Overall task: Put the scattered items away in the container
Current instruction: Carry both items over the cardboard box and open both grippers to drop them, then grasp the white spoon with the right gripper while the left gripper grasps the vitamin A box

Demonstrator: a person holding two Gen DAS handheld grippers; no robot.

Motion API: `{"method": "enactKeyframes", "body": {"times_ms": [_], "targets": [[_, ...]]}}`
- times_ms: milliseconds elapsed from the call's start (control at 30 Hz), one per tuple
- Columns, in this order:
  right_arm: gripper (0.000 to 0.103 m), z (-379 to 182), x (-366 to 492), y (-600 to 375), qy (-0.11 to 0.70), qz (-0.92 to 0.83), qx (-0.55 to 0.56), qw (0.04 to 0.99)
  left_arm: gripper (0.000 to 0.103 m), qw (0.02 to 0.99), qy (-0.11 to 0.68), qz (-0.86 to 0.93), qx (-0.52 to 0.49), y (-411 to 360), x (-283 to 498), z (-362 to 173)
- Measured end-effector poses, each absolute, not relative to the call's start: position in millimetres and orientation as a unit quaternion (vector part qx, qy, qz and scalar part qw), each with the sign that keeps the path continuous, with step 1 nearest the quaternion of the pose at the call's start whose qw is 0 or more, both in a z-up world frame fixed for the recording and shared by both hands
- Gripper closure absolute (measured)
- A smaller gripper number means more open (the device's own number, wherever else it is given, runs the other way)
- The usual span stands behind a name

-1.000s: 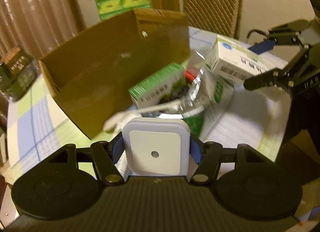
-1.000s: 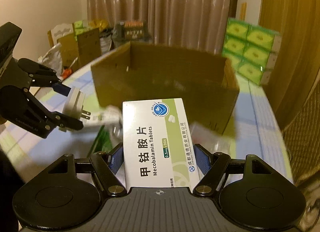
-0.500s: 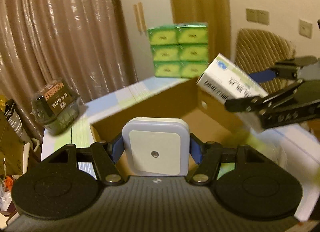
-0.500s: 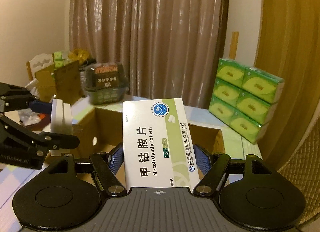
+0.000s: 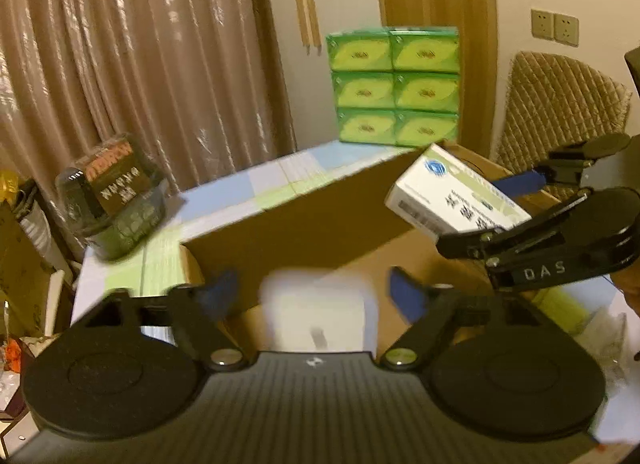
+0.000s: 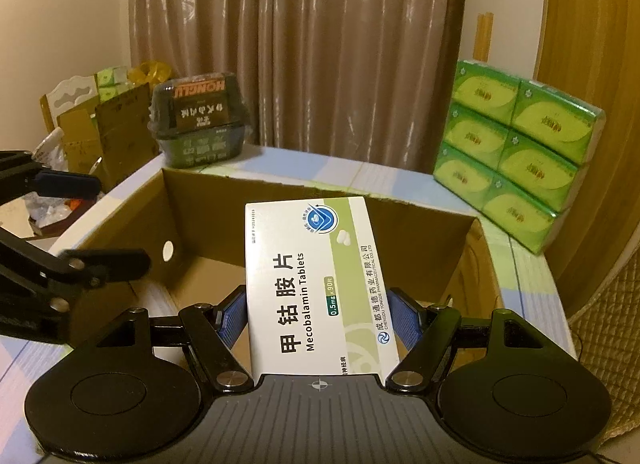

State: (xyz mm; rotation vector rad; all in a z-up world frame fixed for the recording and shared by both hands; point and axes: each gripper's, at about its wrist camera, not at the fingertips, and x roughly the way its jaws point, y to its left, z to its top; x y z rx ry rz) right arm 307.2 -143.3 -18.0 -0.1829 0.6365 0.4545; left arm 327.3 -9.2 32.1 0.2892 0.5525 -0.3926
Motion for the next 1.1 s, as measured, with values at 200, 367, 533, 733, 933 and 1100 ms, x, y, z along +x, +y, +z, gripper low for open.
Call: {"method": "enactKeyframes", "body": {"times_ms": [200,367,533,733,933,1100], "targets": [[0.033,-22.8,306.9,-138.4,0.314,0.223,-0.081,0.919,0.020,0.938,0.264,-0.181,0.132,8.9,313.2,35.4],[0.017,-21.5,303.3,-135.3,0.307,0.232,-0.085,0.919,0.020,0.943,0.258,-0.175,0.120,25.6,296.8,42.6],[0.015,-9.2,286.3,-142.4,0.290,0.225,-0.076,0.927,0.020,0.947,0.253,-0.162,0.110,44.1,271.3,47.6],[0.014,14.3,235.1,-163.9,0.255,0.227,-0.067,0.937,0.019,0.948,0.261,-0.148,0.106,61.1,232.6,44.8],[0.014,14.1,168.3,-186.5,0.245,0.231,-0.073,0.939,0.019,0.941,0.289,-0.137,0.109,74.6,195.5,29.1],[0.015,-6.2,127.1,-190.6,0.279,0.249,-0.074,0.925,0.019,0.933,0.313,-0.134,0.114,75.3,169.4,11.6]]}}
